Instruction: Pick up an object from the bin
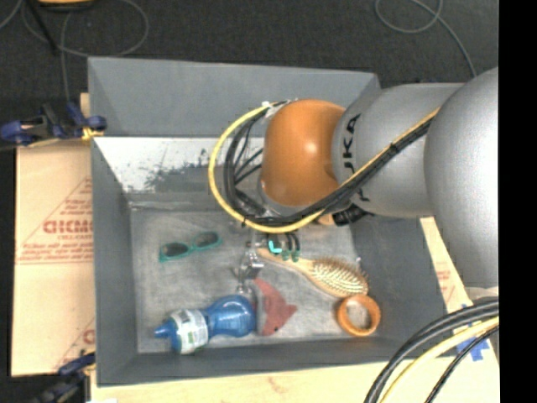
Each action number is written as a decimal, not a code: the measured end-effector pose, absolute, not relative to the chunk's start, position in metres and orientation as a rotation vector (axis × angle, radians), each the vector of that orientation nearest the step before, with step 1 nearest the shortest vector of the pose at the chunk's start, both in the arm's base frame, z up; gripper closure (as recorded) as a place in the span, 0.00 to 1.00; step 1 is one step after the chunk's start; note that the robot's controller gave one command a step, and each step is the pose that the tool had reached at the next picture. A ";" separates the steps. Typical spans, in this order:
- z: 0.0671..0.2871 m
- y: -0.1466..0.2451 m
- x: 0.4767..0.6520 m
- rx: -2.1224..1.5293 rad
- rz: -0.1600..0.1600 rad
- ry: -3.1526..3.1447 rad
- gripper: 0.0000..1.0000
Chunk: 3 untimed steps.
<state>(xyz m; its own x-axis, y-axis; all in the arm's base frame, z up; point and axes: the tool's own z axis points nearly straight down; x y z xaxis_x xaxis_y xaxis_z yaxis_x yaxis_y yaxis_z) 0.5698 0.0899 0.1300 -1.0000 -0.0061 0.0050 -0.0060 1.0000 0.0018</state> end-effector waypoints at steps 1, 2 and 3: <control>0.134 0.090 0.572 0.006 -0.004 -3.145 0.00; 0.082 0.141 0.607 0.190 0.000 -3.145 0.00; 0.102 0.147 0.610 0.142 -0.003 -3.140 0.00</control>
Offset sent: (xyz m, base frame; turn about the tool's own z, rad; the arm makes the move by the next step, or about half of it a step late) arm 0.0402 0.0612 -0.0600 -0.1372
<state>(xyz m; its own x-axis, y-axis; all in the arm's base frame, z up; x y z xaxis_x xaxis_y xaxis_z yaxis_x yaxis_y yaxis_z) 0.6101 0.1474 0.1017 -0.9959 -0.0903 -0.0014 -0.0903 0.9959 0.0021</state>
